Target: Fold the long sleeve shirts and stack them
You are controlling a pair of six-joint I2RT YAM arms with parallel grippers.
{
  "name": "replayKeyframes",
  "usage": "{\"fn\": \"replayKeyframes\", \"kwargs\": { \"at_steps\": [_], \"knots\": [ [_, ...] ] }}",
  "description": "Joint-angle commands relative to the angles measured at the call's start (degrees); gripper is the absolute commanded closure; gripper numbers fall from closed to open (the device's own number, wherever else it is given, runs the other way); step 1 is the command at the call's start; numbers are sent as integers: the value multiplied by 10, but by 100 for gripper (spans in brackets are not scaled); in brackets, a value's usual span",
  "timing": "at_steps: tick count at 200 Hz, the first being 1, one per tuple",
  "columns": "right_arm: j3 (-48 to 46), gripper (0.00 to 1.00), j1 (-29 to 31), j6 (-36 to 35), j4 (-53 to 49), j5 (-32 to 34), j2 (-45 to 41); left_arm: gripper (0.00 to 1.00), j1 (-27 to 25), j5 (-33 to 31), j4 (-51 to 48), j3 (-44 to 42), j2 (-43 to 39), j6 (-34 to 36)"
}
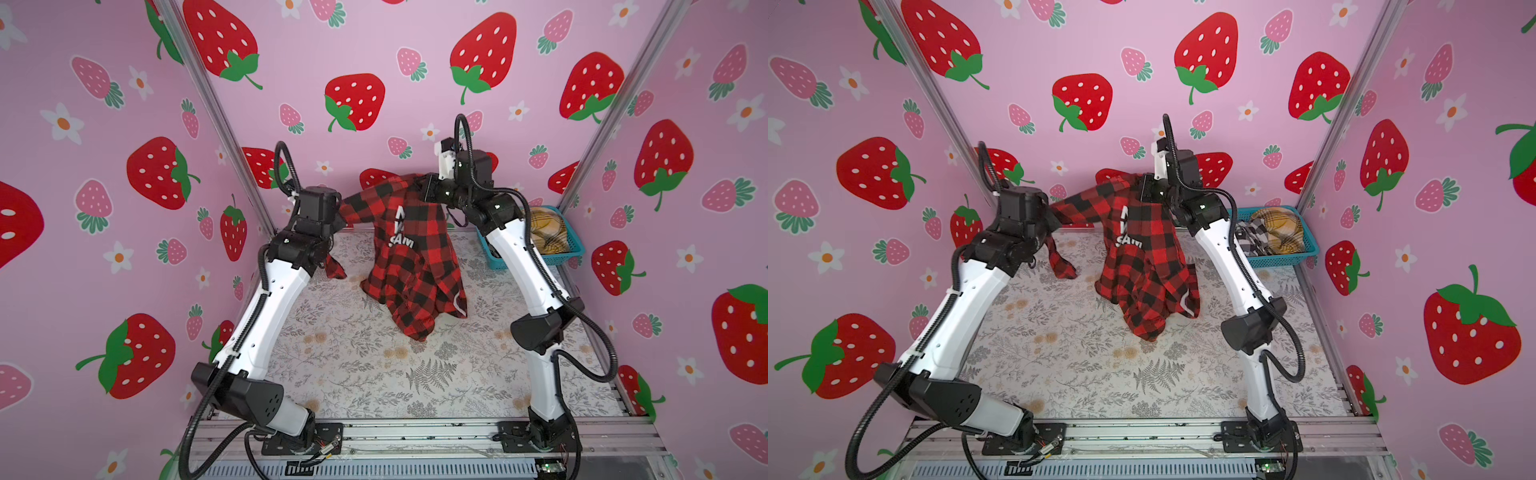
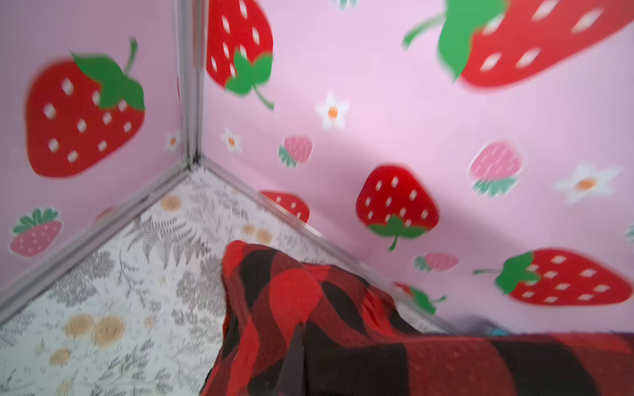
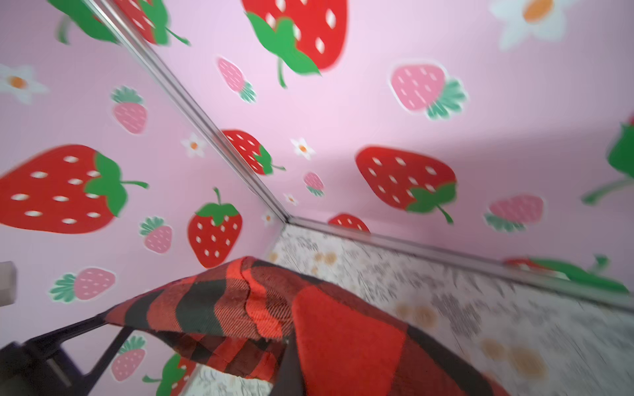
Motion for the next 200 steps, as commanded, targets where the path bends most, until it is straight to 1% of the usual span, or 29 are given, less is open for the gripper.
{"fn": "replayKeyframes", "kwargs": {
  "at_steps": [1, 9, 15, 21, 28, 36, 47, 62, 71, 80, 89, 106, 115, 124, 133, 148, 158, 164, 173, 184, 200],
  "knots": [
    [-79, 100, -19, -17, 170, -50, -111, 100, -2, -186, -59, 21, -81, -9],
    [-213, 100, -20, -13, 274, -100, -174, 100, -14, -215, -51, -1, -108, -7],
    [-309, 100, -20, -7, 339, -119, -222, 100, -22, -231, -49, -22, -126, -8],
    [-385, 100, -20, -4, 376, -123, -259, 100, -29, -237, -46, -46, -145, -10],
    [-450, 100, -21, -6, 388, -126, -294, 100, -34, -236, -41, -79, -164, -10],
    [-508, 100, -22, -15, 366, -128, -323, 100, -41, -219, -40, -118, -184, -9],
    [-585, 100, -22, -33, 317, -123, -365, 100, -52, -178, -40, -175, -206, 4],
    [-748, 100, -22, -33, 299, -96, -450, 100, -66, -109, -80, -246, -228, 6],
    [-841, 100, -22, -25, 271, -68, -499, 100, -78, -60, -90, -297, -243, 15],
    [-930, 100, -22, -16, 234, -35, -544, 100, -96, -36, -115, -343, -257, 2],
    [-1006, 100, -22, 5, 196, -12, -579, 100, -115, -8, -118, -386, -272, 0],
    [-1128, 100, -22, 46, 134, 27, -626, 100, -158, 4, -108, -453, -287, -2],
    [-1176, 100, -22, 75, 111, 49, -646, 100, -176, 10, -92, -480, -281, 4],
    [-1210, 100, -23, 99, 97, 67, -660, 100, -183, 11, -103, -496, -264, -18],
    [-1229, 100, -24, 116, 92, 77, -667, 100, -180, 26, -112, -513, -247, -46],
    [-1235, 100, -24, 138, 84, 100, -666, 100, -171, 67, -125, -536, -219, -91],
    [-1228, 100, -24, 144, 81, 114, -656, 100, -167, 94, -129, -543, -202, -108],
    [-1223, 100, -25, 146, 80, 119, -645, 100, -167, 99, -132, -541, -195, -113],
    [-1213, 100, -25, 144, 82, 119, -626, 100, -167, 95, -130, -528, -191, -107],
    [-1201, 100, -24, 136, 91, 109, -600, 100, -166, 89, -108, -495, -189, -77],
    [-1194, 100, -24, 137, 98, 102, -573, 100, -171, 80, -47, -410, -164, -13]
  ]
}}
